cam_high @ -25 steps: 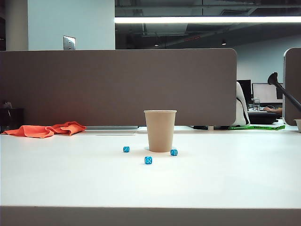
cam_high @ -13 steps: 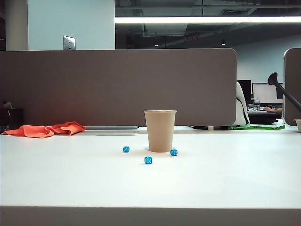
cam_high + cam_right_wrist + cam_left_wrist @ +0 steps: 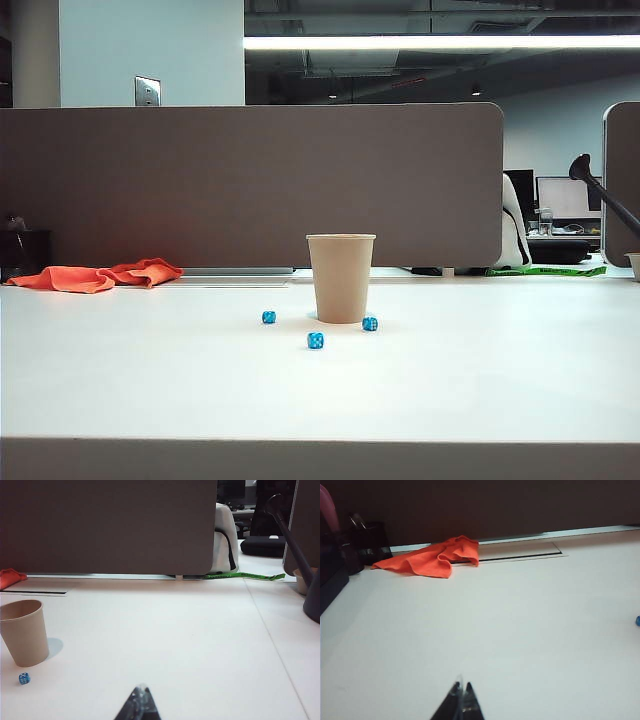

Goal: Pick up the dice with a different color and drop it into the paper cup.

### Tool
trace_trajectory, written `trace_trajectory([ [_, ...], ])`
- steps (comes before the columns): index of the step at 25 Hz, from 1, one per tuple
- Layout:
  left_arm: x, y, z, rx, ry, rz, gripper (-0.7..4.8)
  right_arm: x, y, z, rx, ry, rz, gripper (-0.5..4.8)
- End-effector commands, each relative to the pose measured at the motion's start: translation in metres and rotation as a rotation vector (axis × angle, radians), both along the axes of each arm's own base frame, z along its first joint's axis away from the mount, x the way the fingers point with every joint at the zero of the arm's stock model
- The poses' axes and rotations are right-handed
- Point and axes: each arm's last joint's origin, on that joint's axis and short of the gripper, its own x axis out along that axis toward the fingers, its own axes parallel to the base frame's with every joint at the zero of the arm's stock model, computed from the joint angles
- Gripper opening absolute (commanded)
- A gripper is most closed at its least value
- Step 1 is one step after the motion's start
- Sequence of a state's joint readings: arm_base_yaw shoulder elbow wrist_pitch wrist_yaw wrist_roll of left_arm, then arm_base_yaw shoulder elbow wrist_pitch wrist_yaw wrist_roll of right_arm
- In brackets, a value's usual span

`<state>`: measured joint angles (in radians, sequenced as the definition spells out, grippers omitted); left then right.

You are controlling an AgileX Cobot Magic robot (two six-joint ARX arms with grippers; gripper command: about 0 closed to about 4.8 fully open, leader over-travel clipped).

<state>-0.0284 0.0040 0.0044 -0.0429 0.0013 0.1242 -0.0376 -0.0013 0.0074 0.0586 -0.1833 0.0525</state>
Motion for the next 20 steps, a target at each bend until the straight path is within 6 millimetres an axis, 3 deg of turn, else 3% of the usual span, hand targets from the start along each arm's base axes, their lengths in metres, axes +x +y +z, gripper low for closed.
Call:
trace_trajectory([
  [1,0.0000,0.0021,0.0032,-0.034,-0.025,0.001,-0.06,0.0000,0.0000,-0.0005,0.000,0.001,0.001,-0.01],
  [20,-0.0005,0.0011,0.0086,-0.117,-0.070,-0.132,-0.06,0.0002,-0.0010,-0.0007,0.003,0.003,-0.033,-0.01],
])
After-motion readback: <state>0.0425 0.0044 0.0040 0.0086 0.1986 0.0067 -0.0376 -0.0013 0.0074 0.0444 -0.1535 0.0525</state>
